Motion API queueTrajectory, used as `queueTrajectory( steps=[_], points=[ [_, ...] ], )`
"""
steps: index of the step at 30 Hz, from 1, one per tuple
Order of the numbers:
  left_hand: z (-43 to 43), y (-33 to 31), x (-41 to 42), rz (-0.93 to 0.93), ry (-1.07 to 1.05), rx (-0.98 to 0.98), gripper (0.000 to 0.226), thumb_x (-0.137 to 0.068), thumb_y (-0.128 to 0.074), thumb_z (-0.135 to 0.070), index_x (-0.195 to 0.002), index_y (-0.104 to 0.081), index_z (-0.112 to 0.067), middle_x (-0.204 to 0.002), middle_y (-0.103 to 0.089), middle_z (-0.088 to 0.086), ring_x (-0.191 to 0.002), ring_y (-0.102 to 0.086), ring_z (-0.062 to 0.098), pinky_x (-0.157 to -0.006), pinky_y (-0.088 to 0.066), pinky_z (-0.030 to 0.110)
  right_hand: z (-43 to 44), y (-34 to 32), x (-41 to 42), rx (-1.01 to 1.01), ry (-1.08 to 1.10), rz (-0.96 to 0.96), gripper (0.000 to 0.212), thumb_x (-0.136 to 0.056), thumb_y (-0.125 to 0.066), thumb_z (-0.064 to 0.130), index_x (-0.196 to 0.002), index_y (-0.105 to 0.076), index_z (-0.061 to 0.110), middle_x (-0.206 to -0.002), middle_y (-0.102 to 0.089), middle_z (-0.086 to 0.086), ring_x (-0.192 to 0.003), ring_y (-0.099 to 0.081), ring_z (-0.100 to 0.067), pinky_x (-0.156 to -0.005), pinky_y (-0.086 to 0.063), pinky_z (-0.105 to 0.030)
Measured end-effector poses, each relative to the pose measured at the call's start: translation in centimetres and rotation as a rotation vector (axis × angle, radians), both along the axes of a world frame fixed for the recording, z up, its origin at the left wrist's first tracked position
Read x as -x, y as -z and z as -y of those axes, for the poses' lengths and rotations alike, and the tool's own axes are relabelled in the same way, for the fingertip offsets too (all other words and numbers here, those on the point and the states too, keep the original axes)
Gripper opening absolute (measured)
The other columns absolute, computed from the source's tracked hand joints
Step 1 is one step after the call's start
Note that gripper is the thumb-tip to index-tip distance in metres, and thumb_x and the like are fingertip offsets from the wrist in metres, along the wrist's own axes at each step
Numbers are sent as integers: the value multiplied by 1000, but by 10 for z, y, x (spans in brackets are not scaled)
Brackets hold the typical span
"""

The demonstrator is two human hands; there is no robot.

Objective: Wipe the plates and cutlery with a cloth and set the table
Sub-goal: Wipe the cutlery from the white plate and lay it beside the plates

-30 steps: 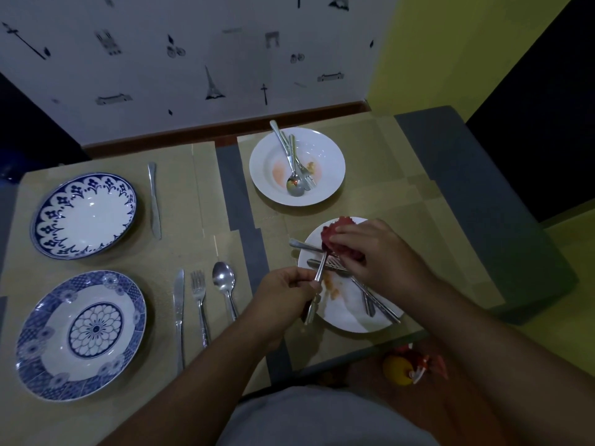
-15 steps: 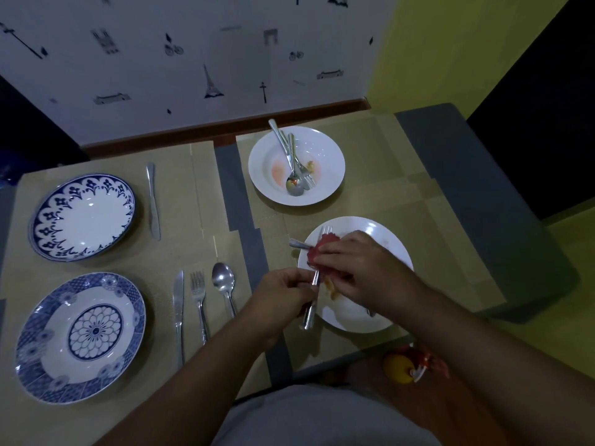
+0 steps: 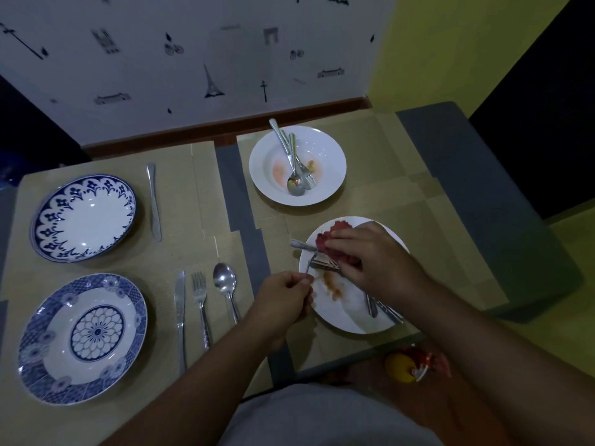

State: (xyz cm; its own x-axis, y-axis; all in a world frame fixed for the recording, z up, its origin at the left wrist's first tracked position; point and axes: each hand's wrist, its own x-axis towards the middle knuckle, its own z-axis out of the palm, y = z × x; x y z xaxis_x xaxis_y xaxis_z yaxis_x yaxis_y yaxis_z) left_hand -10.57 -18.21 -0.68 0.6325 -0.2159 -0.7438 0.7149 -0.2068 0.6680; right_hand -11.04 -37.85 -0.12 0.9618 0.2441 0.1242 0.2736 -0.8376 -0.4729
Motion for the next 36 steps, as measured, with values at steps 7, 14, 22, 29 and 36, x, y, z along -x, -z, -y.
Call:
queueTrajectory(
  steps=[7,14,22,29,36],
  points=[
    [-3,-3,-2,24,32,-1,19,-101,-57,-14,-103,-75,-10,-85,-73,8,-75,-70,18,-66,-57,27,-7,8,10,84,-111,-27,42,-82,-70,16,-123,-66,24,-126,-63,8,-110,-53,-20,-95,-44,-38],
    [-5,-9,-4,165,79,-84,15,-95,-67,-17,-85,-77,-23,-79,-77,-3,-78,-73,15,-74,-60,32,-5,5,1,85,-91,51,41,-85,-68,14,-125,-64,21,-129,-61,5,-115,-51,-21,-96,-43,-36],
    [-1,-13,0,211,75,-40,20,-94,-67,-11,-81,-76,-22,-78,-77,-1,-73,-73,12,-63,-57,22,-18,-1,2,107,-173,64,40,-80,-71,10,-120,-68,20,-122,-66,4,-106,-54,-22,-91,-47,-37],
    [-3,-14,0,148,55,-23,10,-92,-69,-13,-90,-79,-14,-79,-76,0,-62,-69,7,-55,-51,19,0,-15,-19,42,3,157,42,-70,-77,-2,-109,-73,12,-110,-71,-1,-95,-44,-8,-81,-45,-30],
    [-5,-13,-8,96,71,-74,10,-94,-68,-22,-94,-78,-19,-72,-71,-4,-58,-61,3,-54,-47,18,9,-16,-12,7,126,66,48,-78,-76,10,-123,-66,24,-121,-65,12,-103,-38,-6,-86,-40,-24]
  ],
)
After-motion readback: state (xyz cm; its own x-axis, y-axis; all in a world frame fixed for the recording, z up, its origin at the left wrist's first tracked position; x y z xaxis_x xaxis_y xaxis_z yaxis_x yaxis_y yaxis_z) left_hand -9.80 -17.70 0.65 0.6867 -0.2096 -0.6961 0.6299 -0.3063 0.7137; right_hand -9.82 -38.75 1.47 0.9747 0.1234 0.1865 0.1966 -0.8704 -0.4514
